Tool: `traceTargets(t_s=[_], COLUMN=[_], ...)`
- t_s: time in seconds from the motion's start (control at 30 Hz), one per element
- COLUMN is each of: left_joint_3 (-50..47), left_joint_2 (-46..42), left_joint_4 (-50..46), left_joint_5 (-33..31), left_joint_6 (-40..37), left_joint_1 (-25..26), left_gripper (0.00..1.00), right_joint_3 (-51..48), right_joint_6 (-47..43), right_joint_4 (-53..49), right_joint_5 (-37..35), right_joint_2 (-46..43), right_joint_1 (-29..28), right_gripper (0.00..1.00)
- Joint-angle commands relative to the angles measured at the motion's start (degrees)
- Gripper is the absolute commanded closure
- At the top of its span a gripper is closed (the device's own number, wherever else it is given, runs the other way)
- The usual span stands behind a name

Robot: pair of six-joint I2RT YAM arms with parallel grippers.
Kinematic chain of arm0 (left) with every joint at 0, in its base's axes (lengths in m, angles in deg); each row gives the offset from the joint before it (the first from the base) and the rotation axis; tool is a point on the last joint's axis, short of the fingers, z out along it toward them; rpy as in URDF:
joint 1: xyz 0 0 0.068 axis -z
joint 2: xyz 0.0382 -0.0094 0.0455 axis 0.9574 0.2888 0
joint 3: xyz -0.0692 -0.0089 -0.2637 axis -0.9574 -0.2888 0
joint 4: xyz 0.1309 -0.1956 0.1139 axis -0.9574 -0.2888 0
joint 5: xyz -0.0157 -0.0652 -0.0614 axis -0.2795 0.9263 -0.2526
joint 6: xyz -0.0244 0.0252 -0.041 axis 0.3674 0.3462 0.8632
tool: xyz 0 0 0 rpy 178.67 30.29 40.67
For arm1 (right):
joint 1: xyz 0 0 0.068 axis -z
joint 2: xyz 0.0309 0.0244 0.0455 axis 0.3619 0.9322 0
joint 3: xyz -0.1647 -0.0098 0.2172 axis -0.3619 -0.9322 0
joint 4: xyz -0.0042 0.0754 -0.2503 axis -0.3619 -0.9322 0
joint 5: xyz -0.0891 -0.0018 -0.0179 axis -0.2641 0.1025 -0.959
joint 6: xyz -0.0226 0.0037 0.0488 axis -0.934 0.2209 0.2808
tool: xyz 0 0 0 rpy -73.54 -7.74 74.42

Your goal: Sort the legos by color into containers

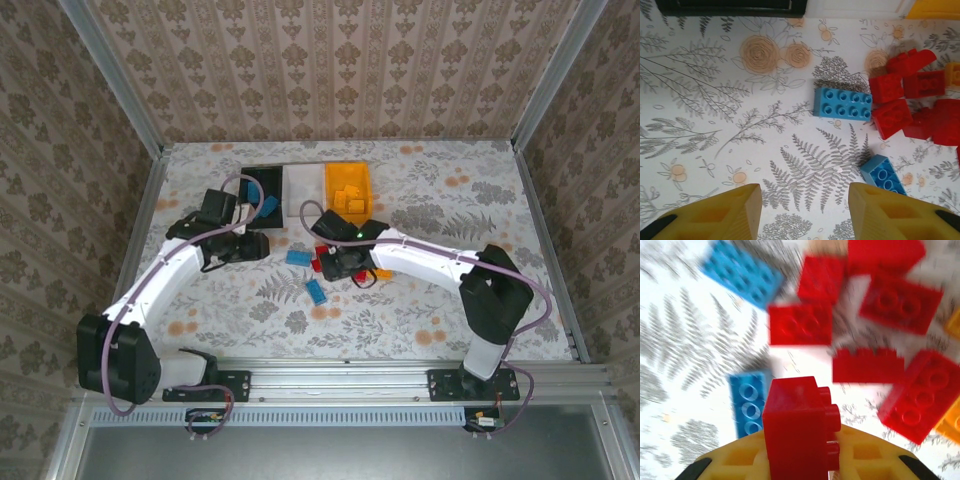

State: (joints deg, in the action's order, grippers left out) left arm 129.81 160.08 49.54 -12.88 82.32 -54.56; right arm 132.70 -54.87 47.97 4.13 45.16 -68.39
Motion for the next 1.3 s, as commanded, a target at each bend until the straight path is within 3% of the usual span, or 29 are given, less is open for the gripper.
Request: traceTargets(t_s=[0.0,0.5,0.8,0.97,1.27], left_joint_3=[-3.40,-10.52,-9.78,-9.39,-7.74], left_joint_2=[-3.00,-14.24,-14.13,-13.22,-6.03], left_joint_4=[3.44,-0.34,-0.45,0.10,5.86], left_joint_5=[5.32,5.97,5.98,5.80,5.27], left_joint_6=[4.07,7.59,7.84,7.21,7.30], left_joint_1=[-0.31,-0.37,-0.37,0.34,7.04], left_gripper=[0.50,0.49,0.49,0.44,0.37], right_joint_3=[6.19,45.95,58.20,55.65,16.48], right_joint_6=[-3.88,-11.11,-10.67,-10.55,-8.27], right_joint_4=[-3.31,-9.90,-14.63,-16.05,-10.14], right_joint_5=[-0.78,0.56,0.79,1.27,1.54], right_joint_2=[2.05,31.55,38.18,31.49,6.96], right_joint_1=[2.57,9.59,10.35,10.35,10.35], right_gripper=[0.77,0.74,0.49,0.47,0.35])
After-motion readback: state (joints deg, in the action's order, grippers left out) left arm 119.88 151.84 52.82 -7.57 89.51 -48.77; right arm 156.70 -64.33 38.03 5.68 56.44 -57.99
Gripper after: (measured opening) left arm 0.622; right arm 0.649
